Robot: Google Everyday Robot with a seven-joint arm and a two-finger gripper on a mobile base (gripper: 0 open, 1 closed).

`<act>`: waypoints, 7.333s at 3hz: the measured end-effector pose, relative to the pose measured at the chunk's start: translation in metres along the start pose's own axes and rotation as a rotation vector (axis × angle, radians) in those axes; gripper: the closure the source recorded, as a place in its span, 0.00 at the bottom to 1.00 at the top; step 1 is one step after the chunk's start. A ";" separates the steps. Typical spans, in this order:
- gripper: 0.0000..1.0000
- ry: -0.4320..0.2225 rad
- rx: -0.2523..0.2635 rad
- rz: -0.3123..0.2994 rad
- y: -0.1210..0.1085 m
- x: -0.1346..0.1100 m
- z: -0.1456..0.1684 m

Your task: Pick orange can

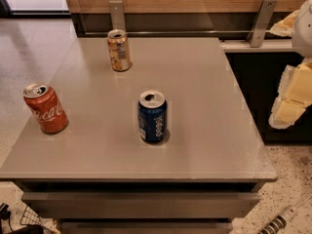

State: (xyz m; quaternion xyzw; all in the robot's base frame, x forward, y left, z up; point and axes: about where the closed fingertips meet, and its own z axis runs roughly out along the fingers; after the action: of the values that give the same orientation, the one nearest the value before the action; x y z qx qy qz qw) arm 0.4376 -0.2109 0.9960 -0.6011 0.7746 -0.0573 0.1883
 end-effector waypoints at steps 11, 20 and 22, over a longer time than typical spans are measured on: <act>0.00 -1.059 0.023 0.335 -0.182 -0.236 0.208; 1.00 -1.235 -0.099 0.342 -0.158 -0.364 0.289; 1.00 -1.160 -0.029 0.341 -0.167 -0.338 0.236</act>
Offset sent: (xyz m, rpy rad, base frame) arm 0.0898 -0.0115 -0.0047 0.1974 -0.1486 -0.0913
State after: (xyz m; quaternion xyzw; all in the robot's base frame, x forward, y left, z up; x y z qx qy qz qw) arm 0.7449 0.0986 0.9066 -0.4040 0.6316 0.3215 0.5784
